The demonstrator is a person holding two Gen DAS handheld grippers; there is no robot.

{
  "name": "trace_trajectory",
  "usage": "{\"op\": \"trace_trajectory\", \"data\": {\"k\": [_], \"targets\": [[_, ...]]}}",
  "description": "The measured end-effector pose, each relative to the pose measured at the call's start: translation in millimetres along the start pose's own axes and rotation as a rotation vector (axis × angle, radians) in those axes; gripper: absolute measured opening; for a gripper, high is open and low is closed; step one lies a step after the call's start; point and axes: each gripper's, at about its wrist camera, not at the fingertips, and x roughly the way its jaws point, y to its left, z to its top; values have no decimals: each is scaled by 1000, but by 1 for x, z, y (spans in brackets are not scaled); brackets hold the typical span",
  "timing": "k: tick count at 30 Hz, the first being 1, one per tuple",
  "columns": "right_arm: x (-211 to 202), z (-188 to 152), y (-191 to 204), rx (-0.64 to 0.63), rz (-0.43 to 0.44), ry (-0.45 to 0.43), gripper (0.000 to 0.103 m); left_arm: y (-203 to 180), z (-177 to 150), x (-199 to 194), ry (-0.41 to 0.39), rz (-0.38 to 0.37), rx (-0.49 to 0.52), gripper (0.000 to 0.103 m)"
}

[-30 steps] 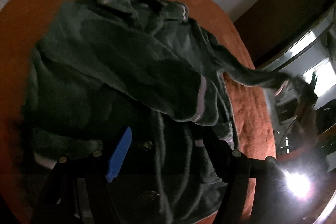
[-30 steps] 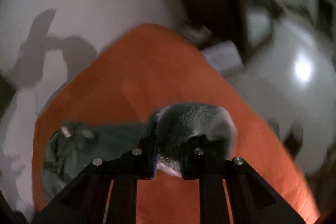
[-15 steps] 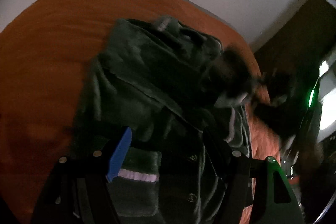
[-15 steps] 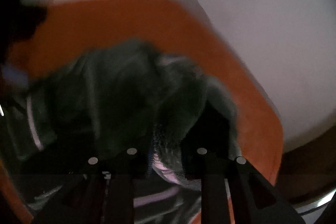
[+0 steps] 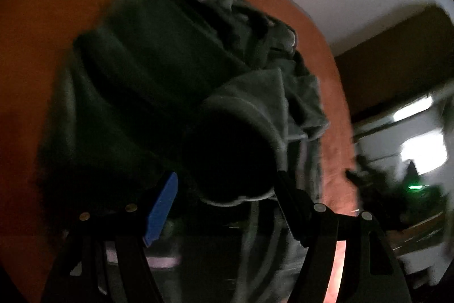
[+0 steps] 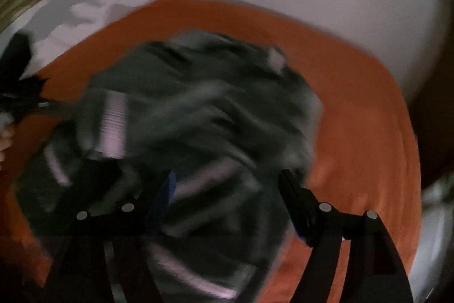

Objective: Fold clothes

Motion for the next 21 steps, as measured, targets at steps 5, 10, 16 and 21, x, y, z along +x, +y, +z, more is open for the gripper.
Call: {"op": "trace_trajectory", "data": {"k": [5,10,16,21], "targets": [[37,-18,-83,205,9,25,73,-25,2,12,35,-110,15,72],[46,-1,-111,272,34,8,73,-43,23,58,20,76,112,73],[69,24,-100,215,4,17,73,-36,28,15,-169,144,131,6],[87,41,-95,193,51,6,73,-1,43,15,-122,219,91,9]]}}
